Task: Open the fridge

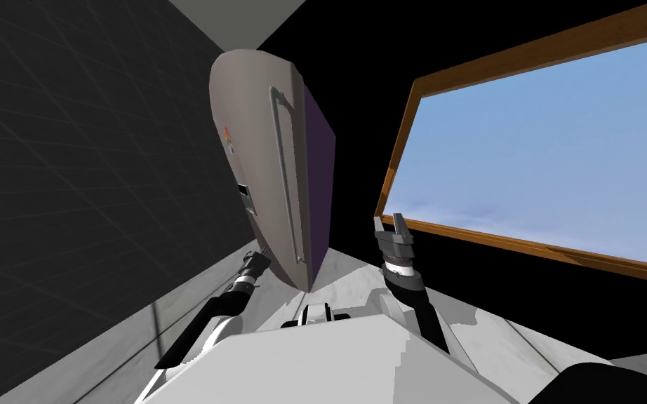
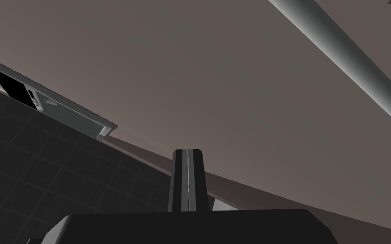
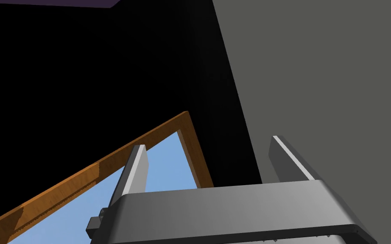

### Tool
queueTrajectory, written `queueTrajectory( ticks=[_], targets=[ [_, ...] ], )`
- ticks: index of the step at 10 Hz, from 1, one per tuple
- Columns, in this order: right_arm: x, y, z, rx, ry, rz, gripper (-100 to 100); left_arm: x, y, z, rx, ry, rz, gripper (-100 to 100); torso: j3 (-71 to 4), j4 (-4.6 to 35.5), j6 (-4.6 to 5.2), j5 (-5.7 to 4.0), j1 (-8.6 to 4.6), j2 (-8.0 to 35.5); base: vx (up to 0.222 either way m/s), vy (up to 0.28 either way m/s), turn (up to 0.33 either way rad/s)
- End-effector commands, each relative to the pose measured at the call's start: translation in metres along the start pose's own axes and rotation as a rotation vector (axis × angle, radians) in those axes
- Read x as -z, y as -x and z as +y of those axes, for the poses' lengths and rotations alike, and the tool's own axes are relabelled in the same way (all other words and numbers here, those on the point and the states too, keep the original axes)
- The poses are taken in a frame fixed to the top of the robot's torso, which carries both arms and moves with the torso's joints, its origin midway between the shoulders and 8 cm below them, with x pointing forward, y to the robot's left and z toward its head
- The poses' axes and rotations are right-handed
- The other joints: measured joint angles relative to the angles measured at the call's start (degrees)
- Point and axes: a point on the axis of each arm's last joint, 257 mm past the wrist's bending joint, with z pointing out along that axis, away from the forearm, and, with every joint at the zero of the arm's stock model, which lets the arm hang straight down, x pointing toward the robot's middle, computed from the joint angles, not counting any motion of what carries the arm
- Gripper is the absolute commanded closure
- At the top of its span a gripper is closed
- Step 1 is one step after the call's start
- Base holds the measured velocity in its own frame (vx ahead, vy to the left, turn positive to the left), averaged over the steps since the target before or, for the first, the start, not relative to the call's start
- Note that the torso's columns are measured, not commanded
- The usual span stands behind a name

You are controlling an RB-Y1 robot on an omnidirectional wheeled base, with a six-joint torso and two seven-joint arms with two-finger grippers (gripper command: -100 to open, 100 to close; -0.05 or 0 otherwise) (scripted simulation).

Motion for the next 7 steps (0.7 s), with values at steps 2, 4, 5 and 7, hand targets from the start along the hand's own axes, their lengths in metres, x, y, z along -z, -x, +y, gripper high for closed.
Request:
queueTrajectory(
  ticks=[2, 4, 5, 7],
  targets=[
    [0.000, 0.000, 0.000, 0.000, 0.000, 0.000, 0, -0.001, -0.017, 0.011, 0.000, 0.042, 0.055, 100, 0.2, 0.1, 0.02, 0.01, 0.13, 0.3, -0.204, 0.323, -0.178],
    [0.000, 0.000, 0.000, 0.000, 0.000, 0.000, 0, -0.001, -0.022, 0.015, 0.000, 0.056, 0.072, 100, 0.0, 0.0, -0.01, 0.01, 0.02, 0.0, -0.155, 0.258, -0.064],
    [0.000, 0.000, 0.000, 0.000, 0.000, 0.000, 0, 0.000, -0.026, 0.019, -0.001, 0.071, 0.088, 100, 0.1, 0.0, 0.02, -0.04, -0.07, 0.1, -0.205, 0.282, -0.167],
    [0.000, 0.000, 0.000, 0.000, 0.000, 0.000, 0, -0.001, -0.026, 0.018, 0.000, 0.068, 0.085, 100, 0.1, 0.1, 0.00, -0.01, -0.01, 0.2, -0.118, 0.166, -0.051]
  ],
)
